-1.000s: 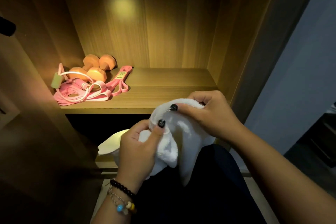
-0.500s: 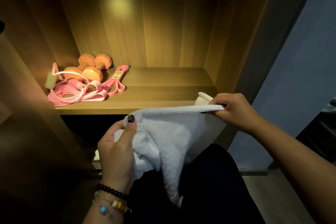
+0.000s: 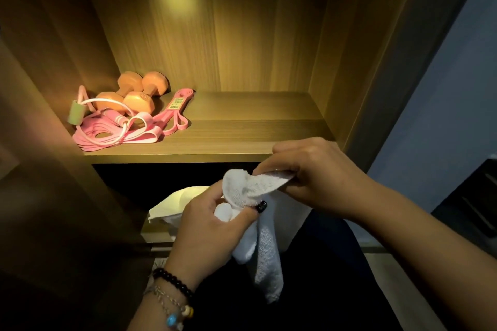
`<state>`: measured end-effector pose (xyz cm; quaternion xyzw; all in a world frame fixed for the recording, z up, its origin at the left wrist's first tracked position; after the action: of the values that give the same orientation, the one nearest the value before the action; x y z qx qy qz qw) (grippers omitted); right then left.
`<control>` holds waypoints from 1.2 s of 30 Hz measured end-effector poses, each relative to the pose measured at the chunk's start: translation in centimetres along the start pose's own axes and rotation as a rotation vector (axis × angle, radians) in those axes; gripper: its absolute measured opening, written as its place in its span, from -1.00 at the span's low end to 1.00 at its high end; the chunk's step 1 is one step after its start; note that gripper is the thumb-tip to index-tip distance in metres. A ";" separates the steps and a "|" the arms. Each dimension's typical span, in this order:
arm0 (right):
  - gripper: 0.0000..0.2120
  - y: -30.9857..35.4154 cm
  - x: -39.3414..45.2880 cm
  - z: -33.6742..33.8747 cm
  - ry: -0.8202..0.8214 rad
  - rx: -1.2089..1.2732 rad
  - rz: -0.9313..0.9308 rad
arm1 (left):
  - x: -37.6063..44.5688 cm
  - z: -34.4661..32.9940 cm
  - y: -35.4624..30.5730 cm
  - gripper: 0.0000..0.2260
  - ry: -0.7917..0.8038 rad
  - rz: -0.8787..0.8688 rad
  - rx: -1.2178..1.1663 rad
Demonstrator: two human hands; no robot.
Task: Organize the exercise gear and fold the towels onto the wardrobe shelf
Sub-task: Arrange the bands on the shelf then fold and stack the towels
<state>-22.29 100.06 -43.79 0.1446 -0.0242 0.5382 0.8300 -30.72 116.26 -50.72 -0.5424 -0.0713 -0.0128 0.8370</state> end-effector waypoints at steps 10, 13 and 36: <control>-0.88 -5.8 -2.3 -1.0 0.173 -0.240 -0.353 | 0.4 -0.3 1.1 -0.85 -0.302 0.060 -0.182; -0.81 -7.1 -3.2 -0.7 0.180 -0.058 -0.455 | 0.7 0.6 2.1 -0.91 -0.361 0.154 -0.340; -0.49 -0.8 -1.6 -6.7 0.336 0.753 -0.452 | 0.6 -0.1 5.5 -0.65 -0.341 0.315 -0.752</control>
<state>-22.98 100.10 -50.73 0.3483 0.3394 0.3312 0.8086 -29.62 118.48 -55.61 -0.8079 -0.1153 0.1794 0.5493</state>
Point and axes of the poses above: each hand's wrist, its own x-axis towards the middle knuckle, its own z-axis out of the back of the hand, y = z × x, the point moved 1 cm from there along x, towards the middle knuckle, and after that the axes turned 14 degrees about y, right-handed, at the moved point
